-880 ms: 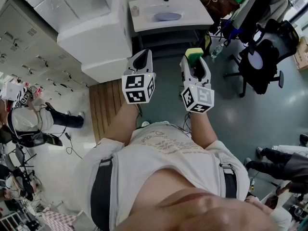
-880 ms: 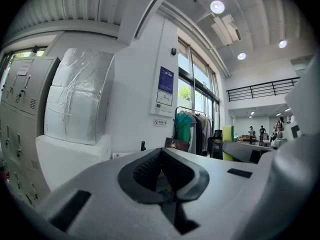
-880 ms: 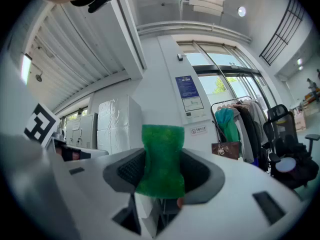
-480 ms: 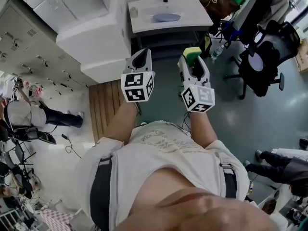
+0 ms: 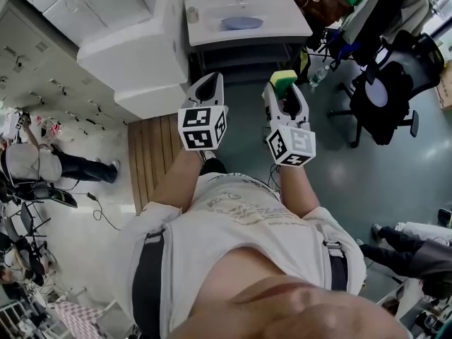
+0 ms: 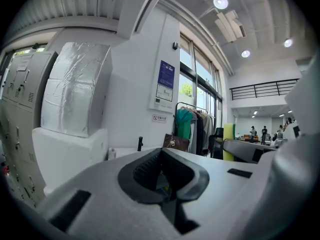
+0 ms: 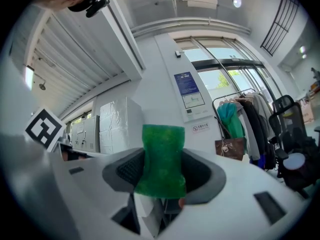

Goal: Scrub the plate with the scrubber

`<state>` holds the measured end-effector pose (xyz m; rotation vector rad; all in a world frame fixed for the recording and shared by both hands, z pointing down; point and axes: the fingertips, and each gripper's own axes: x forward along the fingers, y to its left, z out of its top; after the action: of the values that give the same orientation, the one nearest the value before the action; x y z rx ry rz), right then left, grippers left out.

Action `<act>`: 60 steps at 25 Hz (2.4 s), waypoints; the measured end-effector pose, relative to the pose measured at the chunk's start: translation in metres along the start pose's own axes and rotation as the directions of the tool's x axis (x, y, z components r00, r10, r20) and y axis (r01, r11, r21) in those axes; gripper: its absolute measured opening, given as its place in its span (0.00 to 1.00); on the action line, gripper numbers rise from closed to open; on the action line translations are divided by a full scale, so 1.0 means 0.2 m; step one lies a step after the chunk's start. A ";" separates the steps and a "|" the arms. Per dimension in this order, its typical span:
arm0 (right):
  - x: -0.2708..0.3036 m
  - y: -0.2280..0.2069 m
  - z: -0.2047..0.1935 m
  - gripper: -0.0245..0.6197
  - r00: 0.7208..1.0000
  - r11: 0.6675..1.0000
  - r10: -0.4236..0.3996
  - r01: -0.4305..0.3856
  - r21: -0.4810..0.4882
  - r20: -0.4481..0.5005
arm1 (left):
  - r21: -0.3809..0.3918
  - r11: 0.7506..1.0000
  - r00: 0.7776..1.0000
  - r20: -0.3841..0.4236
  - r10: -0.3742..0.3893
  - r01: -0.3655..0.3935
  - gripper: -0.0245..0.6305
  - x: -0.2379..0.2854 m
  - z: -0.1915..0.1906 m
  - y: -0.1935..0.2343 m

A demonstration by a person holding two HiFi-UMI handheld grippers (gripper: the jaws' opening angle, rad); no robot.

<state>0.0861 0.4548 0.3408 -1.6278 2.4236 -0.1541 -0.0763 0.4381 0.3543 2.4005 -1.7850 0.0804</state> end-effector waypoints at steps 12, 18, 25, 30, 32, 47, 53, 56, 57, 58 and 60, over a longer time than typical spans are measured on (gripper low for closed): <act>0.38 -0.12 -0.05 0.39 1.000 1.000 0.025 -0.025 -0.018 -0.015 | 0.004 1.000 1.000 -0.012 -0.008 0.009 0.07 0.40 0.01 0.10; 0.70 -0.21 -0.06 0.39 1.000 1.000 0.013 -0.013 -0.028 -0.008 | 0.014 0.999 0.999 -0.011 -0.037 0.037 0.07 0.72 0.07 0.20; 1.11 -0.30 -0.02 0.39 1.000 1.000 -0.008 0.008 -0.027 -0.006 | -0.006 0.998 0.998 -0.011 -0.069 0.069 0.07 1.11 0.17 0.39; 1.38 -0.35 -0.06 0.39 0.999 0.999 -0.031 0.030 -0.034 -0.023 | -0.016 0.995 0.995 -0.020 -0.094 0.094 0.07 1.36 0.20 0.52; 1.48 -0.36 -0.07 0.39 0.999 0.999 -0.038 0.037 -0.039 -0.025 | -0.015 0.994 0.994 -0.023 -0.109 0.108 0.07 1.45 0.22 0.56; 1.87 -0.55 -0.21 0.39 0.996 0.998 -0.070 0.070 0.003 -0.063 | -0.008 0.992 0.989 -0.085 -0.124 0.124 0.07 1.85 0.17 0.69; 2.09 -0.65 -0.23 0.39 0.998 1.000 -0.010 0.010 0.009 -0.069 | -0.023 0.997 0.993 -0.094 -0.076 0.074 0.07 2.04 0.16 0.73; 2.23 -0.73 -0.23 0.39 0.997 1.000 0.013 -0.012 0.017 -0.075 | -0.022 0.998 0.994 -0.100 -0.053 0.051 0.07 2.17 0.19 0.75; 2.27 -0.76 -0.24 0.39 0.997 1.000 0.020 -0.019 0.021 -0.079 | -0.018 0.999 0.994 -0.101 -0.046 0.044 0.07 2.22 0.20 0.75; 2.32 -0.79 -0.24 0.39 0.996 0.999 0.027 -0.025 0.023 -0.082 | -0.017 0.999 0.994 -0.102 -0.041 0.039 0.07 2.27 0.20 0.75; 2.39 -0.84 -0.25 0.39 0.995 0.999 0.044 -0.042 0.023 -0.088 | -0.015 0.999 0.994 -0.108 -0.030 0.028 0.07 2.36 0.20 0.75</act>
<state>0.0512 -0.0529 0.3659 -1.5911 2.5111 -0.2481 -0.0842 -0.0568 0.3898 2.3636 -1.6977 0.1899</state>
